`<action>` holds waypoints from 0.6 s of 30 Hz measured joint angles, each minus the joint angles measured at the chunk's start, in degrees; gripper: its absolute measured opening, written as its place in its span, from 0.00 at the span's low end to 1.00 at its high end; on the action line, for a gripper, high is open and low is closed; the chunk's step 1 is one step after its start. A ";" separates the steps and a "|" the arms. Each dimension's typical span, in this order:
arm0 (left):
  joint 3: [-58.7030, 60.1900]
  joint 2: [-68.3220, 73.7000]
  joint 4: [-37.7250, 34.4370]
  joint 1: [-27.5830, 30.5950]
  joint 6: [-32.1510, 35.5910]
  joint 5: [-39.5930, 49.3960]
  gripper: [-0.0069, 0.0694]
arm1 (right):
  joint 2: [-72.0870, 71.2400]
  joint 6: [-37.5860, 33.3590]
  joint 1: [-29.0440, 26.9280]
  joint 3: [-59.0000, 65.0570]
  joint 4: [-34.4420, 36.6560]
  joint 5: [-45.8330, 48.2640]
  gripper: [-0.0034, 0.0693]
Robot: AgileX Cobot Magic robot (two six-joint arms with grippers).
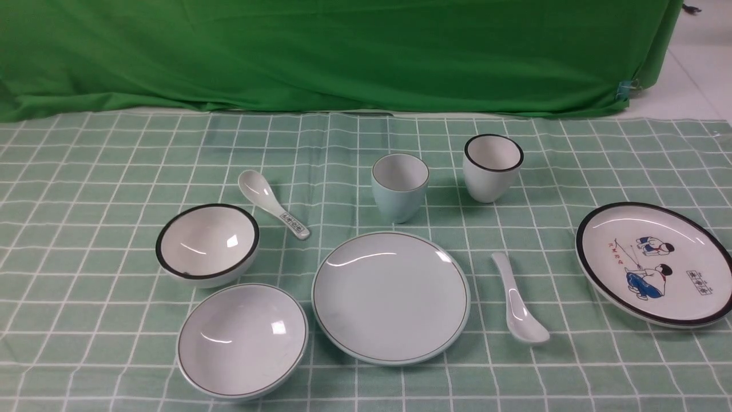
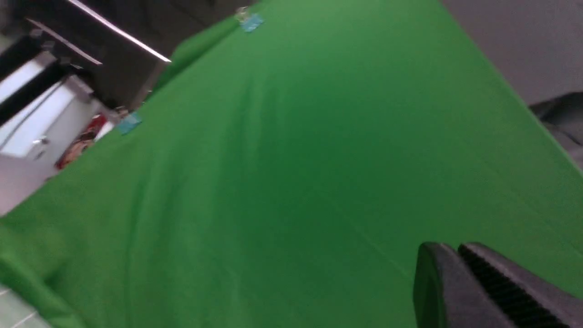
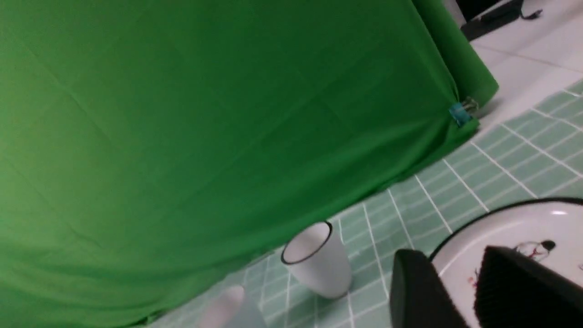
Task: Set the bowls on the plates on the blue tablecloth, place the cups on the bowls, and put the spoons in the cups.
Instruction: 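Reach toward the plain white bowl and position the gripper at its rim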
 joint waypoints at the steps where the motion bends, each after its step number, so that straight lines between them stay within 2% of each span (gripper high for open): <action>1: -4.40 1.13 2.39 0.00 -0.27 5.26 0.11 | 0.00 0.31 0.00 0.00 0.06 -1.31 0.38; 4: -15.31 7.81 7.57 0.00 -0.54 20.88 0.11 | 0.00 -0.32 0.00 0.00 0.12 -6.66 0.37; 7: -27.89 23.42 10.35 0.00 -0.42 46.62 0.11 | 0.00 -4.35 0.00 0.00 0.12 -15.30 0.34; 10: -34.05 39.85 10.61 0.00 4.55 63.83 0.11 | 0.00 -5.89 0.00 0.00 0.12 -18.81 0.31; 13: -35.49 52.54 10.18 0.00 10.78 70.58 0.11 | 0.00 -5.89 0.00 0.00 0.12 -17.92 0.31; 18: -35.53 64.54 10.34 -3.34 14.93 70.62 0.10 | 0.00 -4.99 0.06 0.00 0.12 -13.79 0.27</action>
